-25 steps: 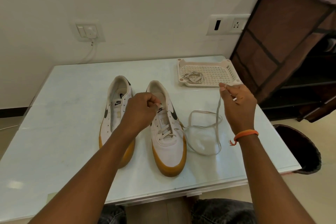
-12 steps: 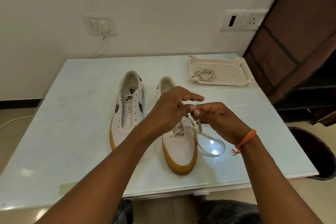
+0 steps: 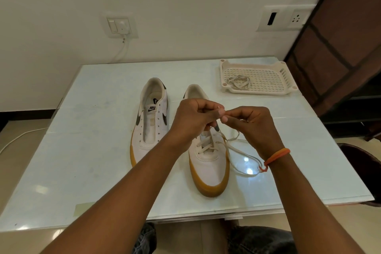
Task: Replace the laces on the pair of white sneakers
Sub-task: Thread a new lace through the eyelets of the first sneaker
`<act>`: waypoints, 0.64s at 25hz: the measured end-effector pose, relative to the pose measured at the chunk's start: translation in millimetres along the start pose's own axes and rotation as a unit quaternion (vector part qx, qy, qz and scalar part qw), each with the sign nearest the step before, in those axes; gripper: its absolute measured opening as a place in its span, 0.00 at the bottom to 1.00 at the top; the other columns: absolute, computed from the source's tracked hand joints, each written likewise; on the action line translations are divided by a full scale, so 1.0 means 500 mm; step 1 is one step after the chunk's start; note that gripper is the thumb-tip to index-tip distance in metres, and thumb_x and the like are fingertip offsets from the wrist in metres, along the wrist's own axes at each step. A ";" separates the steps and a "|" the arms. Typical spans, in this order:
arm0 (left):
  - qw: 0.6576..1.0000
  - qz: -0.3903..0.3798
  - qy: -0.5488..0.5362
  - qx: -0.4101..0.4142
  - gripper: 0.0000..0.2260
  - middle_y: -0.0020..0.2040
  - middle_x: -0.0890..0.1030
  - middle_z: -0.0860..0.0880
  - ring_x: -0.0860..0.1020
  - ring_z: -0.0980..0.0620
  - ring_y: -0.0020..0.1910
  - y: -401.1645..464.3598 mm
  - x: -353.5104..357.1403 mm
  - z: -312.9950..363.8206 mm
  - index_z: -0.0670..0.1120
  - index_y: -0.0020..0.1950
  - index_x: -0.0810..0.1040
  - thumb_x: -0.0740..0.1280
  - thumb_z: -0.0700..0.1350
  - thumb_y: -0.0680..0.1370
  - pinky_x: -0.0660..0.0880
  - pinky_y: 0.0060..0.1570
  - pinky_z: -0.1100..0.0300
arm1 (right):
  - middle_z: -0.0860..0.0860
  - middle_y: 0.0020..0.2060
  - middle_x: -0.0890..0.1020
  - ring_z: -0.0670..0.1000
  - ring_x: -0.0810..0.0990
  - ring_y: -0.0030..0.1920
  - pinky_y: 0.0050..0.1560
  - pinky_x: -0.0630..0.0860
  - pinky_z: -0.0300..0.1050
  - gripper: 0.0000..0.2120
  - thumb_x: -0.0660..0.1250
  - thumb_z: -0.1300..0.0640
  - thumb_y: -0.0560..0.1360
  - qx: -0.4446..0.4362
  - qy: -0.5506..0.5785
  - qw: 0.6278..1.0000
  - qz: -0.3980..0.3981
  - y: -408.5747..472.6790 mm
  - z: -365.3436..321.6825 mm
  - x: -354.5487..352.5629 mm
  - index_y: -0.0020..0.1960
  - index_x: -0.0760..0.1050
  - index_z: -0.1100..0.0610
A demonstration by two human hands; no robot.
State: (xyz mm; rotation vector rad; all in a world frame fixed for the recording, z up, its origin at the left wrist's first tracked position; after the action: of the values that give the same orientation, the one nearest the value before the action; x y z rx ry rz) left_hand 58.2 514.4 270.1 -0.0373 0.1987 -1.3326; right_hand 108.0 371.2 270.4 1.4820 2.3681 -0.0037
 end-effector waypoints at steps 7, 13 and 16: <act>0.998 -0.001 -0.027 -0.049 0.02 0.38 0.85 0.51 0.80 0.57 0.35 0.004 -0.034 -0.013 0.48 0.45 0.85 0.73 0.43 0.74 0.78 0.39 0.64 | 0.54 0.39 0.85 0.48 0.83 0.43 0.45 0.79 0.41 0.03 0.74 0.59 0.72 0.067 0.109 0.988 0.089 -0.007 0.019 0.023 0.46 0.84 0.57; 0.968 0.057 0.224 -0.096 0.01 0.39 0.85 0.45 0.83 0.50 0.35 -0.009 -0.097 -0.089 0.42 0.43 0.84 0.74 0.39 0.73 0.82 0.39 0.57 | 0.47 0.41 0.79 0.46 0.78 0.43 0.45 0.72 0.33 0.04 0.75 0.57 0.71 0.071 -0.180 0.981 0.013 -0.016 0.057 0.074 0.40 0.81 0.54; 0.951 0.065 0.283 -0.107 0.01 0.38 0.84 0.44 0.84 0.45 0.37 -0.013 -0.097 -0.126 0.42 0.43 0.84 0.73 0.38 0.74 0.83 0.41 0.52 | 0.48 0.46 0.73 0.49 0.74 0.46 0.46 0.72 0.45 0.05 0.75 0.56 0.68 0.004 -0.333 0.942 0.026 -0.022 0.041 0.104 0.40 0.79 0.53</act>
State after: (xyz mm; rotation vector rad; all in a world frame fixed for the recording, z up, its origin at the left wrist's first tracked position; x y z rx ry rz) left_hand 30.8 565.1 215.0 0.1747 0.8194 -1.1583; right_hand 83.9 407.9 234.2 1.2789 1.7776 -0.4336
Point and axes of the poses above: each hand's wrist, its own y-axis towards the middle knuckle, its own x-axis out of the palm, z = x × y, the point moved 10 cm from there along y, towards the middle knuckle
